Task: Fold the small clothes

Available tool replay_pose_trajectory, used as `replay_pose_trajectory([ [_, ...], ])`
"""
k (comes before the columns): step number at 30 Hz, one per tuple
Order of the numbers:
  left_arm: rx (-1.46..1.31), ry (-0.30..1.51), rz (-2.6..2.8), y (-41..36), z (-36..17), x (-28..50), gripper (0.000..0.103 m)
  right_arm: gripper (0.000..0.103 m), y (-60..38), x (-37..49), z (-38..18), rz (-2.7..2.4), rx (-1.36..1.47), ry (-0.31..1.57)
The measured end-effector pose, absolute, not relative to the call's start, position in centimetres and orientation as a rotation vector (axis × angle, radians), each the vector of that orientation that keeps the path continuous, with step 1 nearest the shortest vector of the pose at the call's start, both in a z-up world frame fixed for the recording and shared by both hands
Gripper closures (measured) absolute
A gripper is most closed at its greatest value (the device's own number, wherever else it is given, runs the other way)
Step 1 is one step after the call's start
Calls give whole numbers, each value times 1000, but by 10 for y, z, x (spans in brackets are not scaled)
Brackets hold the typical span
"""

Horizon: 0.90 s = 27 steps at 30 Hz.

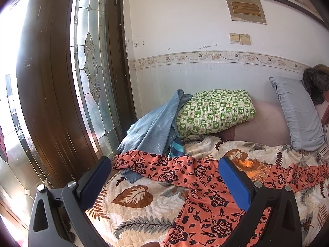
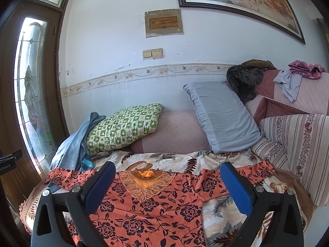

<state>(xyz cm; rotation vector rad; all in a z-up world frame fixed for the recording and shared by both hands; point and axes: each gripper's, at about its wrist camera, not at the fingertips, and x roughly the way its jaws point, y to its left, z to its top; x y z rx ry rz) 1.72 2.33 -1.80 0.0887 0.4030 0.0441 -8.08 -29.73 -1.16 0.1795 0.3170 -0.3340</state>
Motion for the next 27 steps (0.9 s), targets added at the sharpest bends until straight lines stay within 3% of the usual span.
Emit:
replay_pose_trajectory([
  [27, 47, 477, -24, 44, -41, 38, 0, 0, -298, -84, -12, -329, 138, 342],
])
